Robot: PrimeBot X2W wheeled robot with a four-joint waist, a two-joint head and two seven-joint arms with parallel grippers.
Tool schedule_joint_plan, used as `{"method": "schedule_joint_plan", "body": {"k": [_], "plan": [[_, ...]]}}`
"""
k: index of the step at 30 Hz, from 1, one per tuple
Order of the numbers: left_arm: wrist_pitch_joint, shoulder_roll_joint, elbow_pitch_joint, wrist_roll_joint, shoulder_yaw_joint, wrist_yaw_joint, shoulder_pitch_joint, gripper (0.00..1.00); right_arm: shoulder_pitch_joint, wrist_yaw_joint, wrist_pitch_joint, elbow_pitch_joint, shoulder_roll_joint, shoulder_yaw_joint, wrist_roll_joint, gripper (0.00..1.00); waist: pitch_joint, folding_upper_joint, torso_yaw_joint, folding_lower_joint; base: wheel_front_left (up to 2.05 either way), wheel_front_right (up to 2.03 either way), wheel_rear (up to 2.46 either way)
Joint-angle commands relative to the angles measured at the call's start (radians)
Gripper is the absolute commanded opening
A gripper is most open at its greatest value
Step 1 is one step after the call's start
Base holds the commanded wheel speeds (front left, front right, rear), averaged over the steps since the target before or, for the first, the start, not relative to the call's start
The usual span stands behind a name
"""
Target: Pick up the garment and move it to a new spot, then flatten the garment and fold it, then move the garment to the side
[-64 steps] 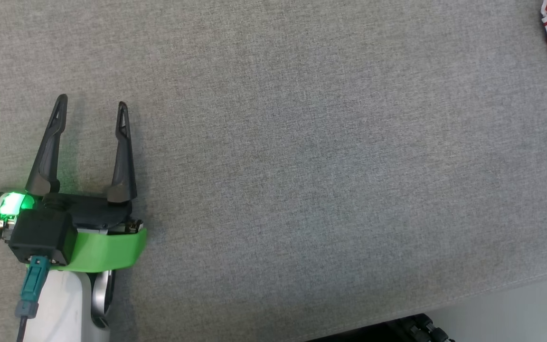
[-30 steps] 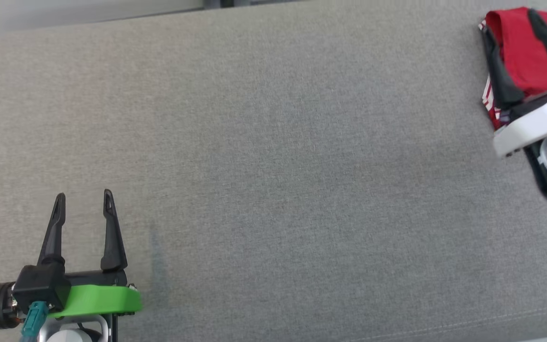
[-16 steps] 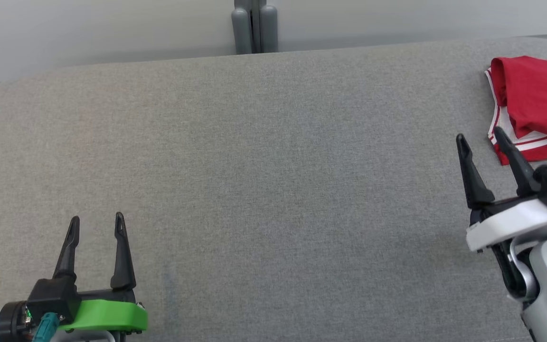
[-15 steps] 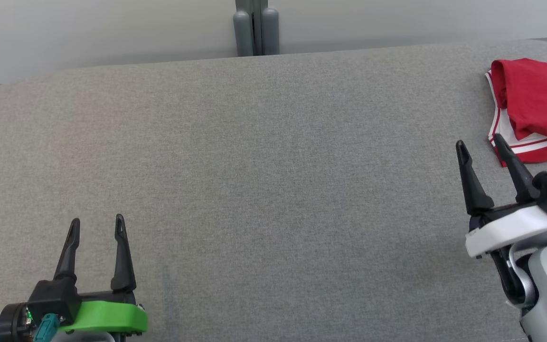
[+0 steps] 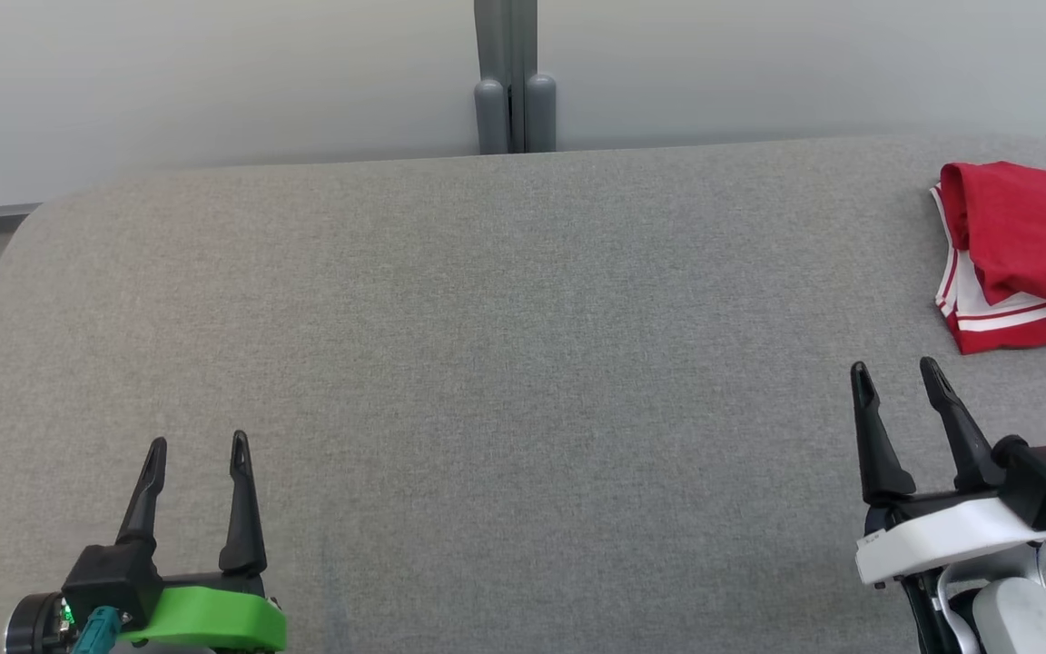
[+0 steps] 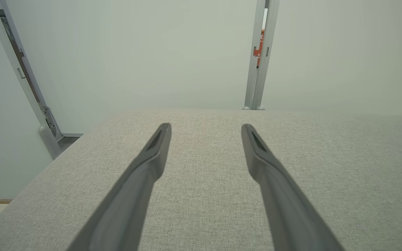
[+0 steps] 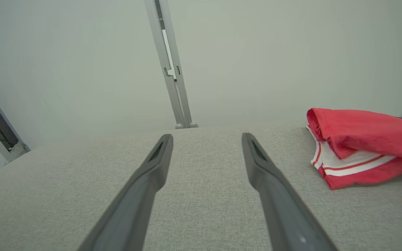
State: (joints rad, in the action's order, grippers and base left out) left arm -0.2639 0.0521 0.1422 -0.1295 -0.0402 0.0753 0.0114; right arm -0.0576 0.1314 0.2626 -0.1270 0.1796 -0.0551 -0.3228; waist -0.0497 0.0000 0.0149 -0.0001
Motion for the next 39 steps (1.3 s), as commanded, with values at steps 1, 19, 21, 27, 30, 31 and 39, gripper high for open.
{"method": "schedule_joint_plan", "body": {"k": [1,19,21,27,30,31,39], "plan": [[0.000,0.001,0.005,0.005,-0.009,0.005,0.015,1.00,0.020,-0.002,0.002,0.009,-0.008,0.008,0.007,1.00,0.012,0.0000,0.003,0.0001,0.00,0.00,0.00],[0.000,-0.001,0.018,0.006,-0.014,0.016,0.042,1.00,0.072,-0.002,0.003,0.006,-0.069,0.025,0.048,1.00,0.048,0.0000,0.002,0.0001,0.00,0.00,0.00],[0.000,-0.001,0.021,0.004,-0.016,0.017,0.038,1.00,0.070,-0.002,0.002,0.004,-0.070,0.024,0.049,1.00,0.049,0.0000,0.001,0.0001,0.00,0.00,0.00],[0.000,-0.001,0.031,-0.009,-0.018,0.021,0.038,1.00,0.071,-0.002,0.003,-0.004,-0.072,0.025,0.046,1.00,0.054,0.0000,0.000,0.0001,0.00,0.00,0.00],[0.000,-0.001,0.029,-0.024,-0.015,0.022,0.040,1.00,0.072,-0.002,0.002,-0.007,-0.073,0.023,0.044,1.00,0.057,0.0000,0.000,0.0001,0.00,0.00,0.00],[0.000,-0.001,0.027,-0.029,-0.015,0.025,0.042,1.00,0.071,-0.002,0.003,-0.007,-0.074,0.022,0.042,1.00,0.058,0.0000,0.000,0.0001,0.00,0.00,0.00],[0.015,-0.007,0.069,-0.063,-0.022,0.023,0.023,0.00,0.078,0.000,-0.009,-0.036,-0.081,0.019,0.008,0.00,0.060,0.0000,-0.001,0.0001,0.00,0.00,0.00]]}}
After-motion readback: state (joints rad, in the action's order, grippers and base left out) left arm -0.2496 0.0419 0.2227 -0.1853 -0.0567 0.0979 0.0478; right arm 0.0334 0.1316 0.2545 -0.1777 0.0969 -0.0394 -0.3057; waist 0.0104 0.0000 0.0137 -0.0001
